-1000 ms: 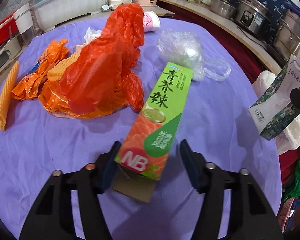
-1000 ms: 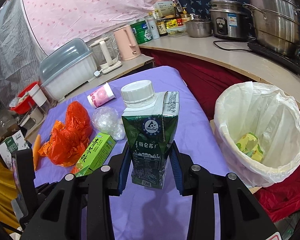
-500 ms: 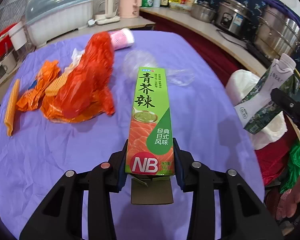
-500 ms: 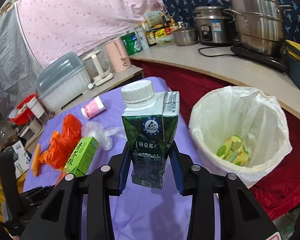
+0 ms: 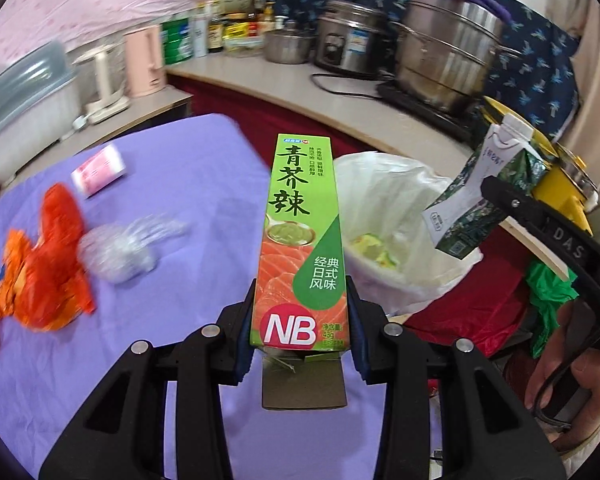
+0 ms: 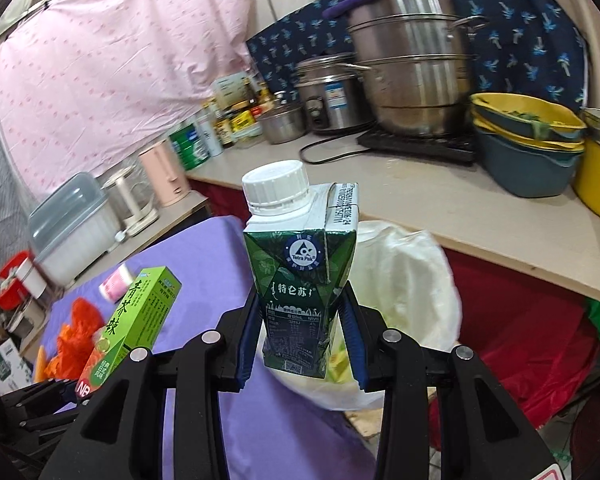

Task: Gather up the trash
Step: 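Carry the box and carton to the trash bin and release both inside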

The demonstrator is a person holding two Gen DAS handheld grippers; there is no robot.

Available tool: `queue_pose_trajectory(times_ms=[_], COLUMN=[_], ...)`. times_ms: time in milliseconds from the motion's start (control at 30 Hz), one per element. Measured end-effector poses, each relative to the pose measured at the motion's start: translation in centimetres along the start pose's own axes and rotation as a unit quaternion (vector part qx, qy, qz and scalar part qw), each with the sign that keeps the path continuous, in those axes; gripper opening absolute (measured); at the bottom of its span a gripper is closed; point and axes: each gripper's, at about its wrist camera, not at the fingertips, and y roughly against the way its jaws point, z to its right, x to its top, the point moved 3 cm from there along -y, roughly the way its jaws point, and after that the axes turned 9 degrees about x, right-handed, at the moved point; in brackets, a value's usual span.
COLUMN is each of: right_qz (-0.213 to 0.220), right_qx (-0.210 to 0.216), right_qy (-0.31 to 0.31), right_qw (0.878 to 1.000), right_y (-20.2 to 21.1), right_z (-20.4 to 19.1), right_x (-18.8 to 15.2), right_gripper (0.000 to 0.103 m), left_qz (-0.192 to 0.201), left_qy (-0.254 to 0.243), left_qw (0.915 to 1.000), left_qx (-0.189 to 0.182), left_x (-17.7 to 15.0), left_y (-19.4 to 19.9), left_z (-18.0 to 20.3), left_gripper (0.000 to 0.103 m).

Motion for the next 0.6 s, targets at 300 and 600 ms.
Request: queue_pose_trajectory(times_ms=[300, 600], right_qz=[0.003, -0.012], right_qx=[-0.027, -0.024], right_qy=[-0.007, -0.026], right_qw=[1.000, 0.999], right_y=[-1.1, -3.3], right_z=[5.0, 6.7], right_x=[1.4, 1.3], right_gripper=[0.036, 0.036], left_qz=[-0.013, -0.033], left_qy=[-0.040, -0.051], left_qw=[0.9985, 0.9973], left_qx=[-0.035, -0.041], left_x=[3.1, 4.1], left_y=[-4.2, -7.8], left_z=[7.5, 9.8], left_gripper=[0.037, 0.037])
